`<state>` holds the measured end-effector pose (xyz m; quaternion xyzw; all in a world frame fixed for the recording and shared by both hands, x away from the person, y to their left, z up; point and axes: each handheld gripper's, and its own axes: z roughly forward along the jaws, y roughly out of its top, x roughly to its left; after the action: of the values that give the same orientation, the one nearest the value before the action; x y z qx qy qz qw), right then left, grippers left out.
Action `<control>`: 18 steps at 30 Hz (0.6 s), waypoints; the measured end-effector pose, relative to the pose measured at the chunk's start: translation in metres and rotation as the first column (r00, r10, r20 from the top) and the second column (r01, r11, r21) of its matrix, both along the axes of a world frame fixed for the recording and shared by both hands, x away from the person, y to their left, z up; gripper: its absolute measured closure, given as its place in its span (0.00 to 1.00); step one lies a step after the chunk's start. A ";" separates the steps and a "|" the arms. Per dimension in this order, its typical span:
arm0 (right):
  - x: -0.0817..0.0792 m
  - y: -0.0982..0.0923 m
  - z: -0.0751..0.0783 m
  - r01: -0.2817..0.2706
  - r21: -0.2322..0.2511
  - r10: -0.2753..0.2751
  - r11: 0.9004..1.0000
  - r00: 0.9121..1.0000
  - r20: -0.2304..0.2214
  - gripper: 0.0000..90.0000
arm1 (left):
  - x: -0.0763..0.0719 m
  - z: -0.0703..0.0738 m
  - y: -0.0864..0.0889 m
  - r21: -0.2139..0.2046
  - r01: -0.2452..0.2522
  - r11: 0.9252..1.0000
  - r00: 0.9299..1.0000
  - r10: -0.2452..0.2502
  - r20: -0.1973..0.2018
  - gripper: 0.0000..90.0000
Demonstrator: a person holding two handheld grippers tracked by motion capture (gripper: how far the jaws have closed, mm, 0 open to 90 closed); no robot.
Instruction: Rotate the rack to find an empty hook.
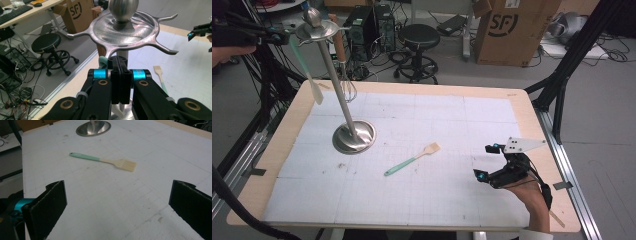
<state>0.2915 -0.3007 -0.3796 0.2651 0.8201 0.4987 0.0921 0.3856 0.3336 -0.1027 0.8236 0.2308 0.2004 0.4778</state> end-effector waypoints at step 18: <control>-0.001 0.001 0.001 -0.002 -0.002 0.002 1.000 1.000 0.004 0.00 | -0.028 0.004 -0.001 0.008 -0.012 1.000 1.000 0.012 0.013 1.00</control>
<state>0.2904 -0.3000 -0.3788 0.2632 0.8206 0.4987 0.0934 0.3580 0.3323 -0.0990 0.8229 0.2318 0.2095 0.4746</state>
